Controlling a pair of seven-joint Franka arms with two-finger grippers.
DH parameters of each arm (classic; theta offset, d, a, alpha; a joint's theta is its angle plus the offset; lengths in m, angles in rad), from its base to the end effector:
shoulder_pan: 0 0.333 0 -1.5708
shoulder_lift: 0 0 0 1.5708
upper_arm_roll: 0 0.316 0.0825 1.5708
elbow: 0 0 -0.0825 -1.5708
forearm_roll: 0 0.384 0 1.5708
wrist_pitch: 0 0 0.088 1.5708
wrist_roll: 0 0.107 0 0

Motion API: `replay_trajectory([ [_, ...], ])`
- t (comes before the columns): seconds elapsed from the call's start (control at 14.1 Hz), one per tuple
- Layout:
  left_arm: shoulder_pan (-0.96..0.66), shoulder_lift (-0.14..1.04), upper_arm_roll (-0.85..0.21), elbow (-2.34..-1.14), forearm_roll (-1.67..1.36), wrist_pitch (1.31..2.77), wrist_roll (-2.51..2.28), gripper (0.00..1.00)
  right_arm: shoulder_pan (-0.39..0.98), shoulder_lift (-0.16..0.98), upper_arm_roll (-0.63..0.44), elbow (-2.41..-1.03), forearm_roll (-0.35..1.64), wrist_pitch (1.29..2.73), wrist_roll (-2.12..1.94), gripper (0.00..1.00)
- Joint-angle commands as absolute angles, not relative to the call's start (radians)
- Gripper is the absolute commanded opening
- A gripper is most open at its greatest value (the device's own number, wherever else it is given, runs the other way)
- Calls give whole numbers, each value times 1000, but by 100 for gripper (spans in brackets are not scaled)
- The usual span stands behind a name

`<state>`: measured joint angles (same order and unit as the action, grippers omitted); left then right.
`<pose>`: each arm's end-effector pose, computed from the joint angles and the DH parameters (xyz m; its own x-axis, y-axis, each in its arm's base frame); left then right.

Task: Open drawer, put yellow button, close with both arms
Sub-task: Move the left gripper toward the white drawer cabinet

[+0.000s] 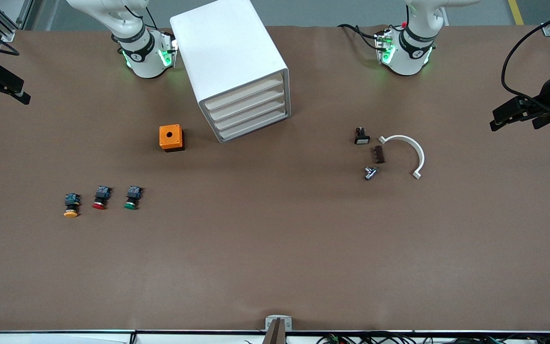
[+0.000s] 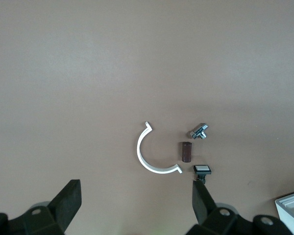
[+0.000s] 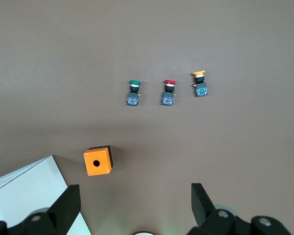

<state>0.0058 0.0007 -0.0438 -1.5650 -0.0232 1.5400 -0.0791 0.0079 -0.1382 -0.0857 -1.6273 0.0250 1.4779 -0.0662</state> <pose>0.5510 -0.0235 0.6242 0.9988 0.0404 -0.0274 0.0410 -0.9989 0.0211 0.4996 -0.0396 0.6627 0.9999 -0.0084 -0.0092 -0.0087 -0.9993 -0.0374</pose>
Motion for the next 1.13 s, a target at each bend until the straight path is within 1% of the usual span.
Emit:
replay_trajectory([
  [0.0,8,14,-46,-1536,-6,1520,-89,100,6,-147,-89,-1629,40,1471,-58,100],
  [0.57,-2,37,-52,-1537,-2,1525,-110,100,6,-150,-89,-1632,40,1467,-54,100],
  [0.71,-15,66,-69,-1537,-11,1522,-144,100,6,-150,-89,-1632,40,1468,-54,100],
  [0.92,-70,138,-130,-1532,-14,1523,-305,100,6,-150,-89,-1632,40,1468,-54,100],
  [1.06,-119,181,-137,-1532,-14,1525,-435,100,6,-150,-89,-1632,40,1468,-52,100],
])
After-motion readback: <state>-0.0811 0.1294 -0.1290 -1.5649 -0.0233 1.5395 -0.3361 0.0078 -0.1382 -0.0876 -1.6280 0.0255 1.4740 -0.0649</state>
